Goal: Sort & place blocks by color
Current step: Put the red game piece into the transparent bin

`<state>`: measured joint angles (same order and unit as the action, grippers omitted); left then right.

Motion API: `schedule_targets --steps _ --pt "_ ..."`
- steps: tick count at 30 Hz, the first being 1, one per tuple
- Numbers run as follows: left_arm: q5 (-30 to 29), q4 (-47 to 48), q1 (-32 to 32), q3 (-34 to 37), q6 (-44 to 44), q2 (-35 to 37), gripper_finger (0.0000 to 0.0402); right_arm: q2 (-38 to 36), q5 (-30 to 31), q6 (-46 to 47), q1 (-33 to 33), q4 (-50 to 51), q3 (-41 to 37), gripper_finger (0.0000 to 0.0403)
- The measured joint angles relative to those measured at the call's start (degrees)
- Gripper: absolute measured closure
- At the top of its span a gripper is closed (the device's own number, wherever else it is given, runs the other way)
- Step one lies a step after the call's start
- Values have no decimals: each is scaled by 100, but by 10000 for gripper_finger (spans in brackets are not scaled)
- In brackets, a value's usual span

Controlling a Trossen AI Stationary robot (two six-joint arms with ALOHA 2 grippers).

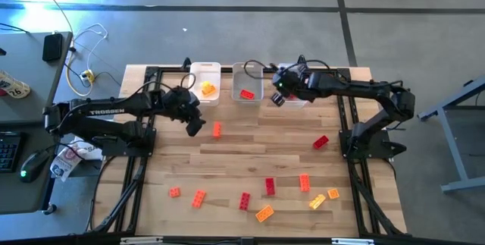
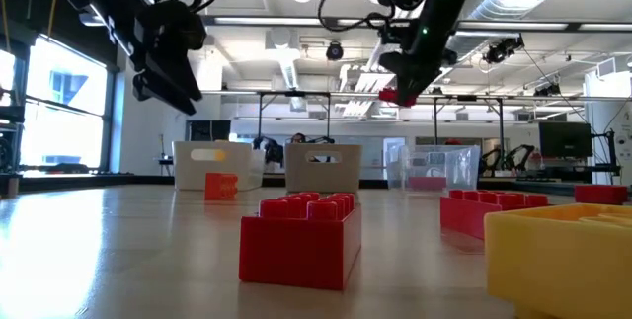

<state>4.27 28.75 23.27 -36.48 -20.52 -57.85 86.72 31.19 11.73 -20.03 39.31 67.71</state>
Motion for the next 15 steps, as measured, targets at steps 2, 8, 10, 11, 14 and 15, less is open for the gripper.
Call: schedule_targets --steps 2,8,10,11,14,15 --pt "-46 -1 -196 8 -120 -1 204 46 3 232 -193 109 2 292" --pt "-333 -59 -818 8 -507 -1 204 287 -394 644 -671 564 4 292" --pt "-390 -63 -1019 8 -659 0 204 395 -635 709 -785 670 4 292" --pt "-399 -61 -1118 8 -746 -1 204 453 -727 752 -831 708 4 292" --pt "-501 -55 -1423 8 -1064 0 204 630 -930 760 -930 794 4 292" --pt "-538 -52 -1524 8 -1173 0 204 684 -1002 762 -960 792 4 292"
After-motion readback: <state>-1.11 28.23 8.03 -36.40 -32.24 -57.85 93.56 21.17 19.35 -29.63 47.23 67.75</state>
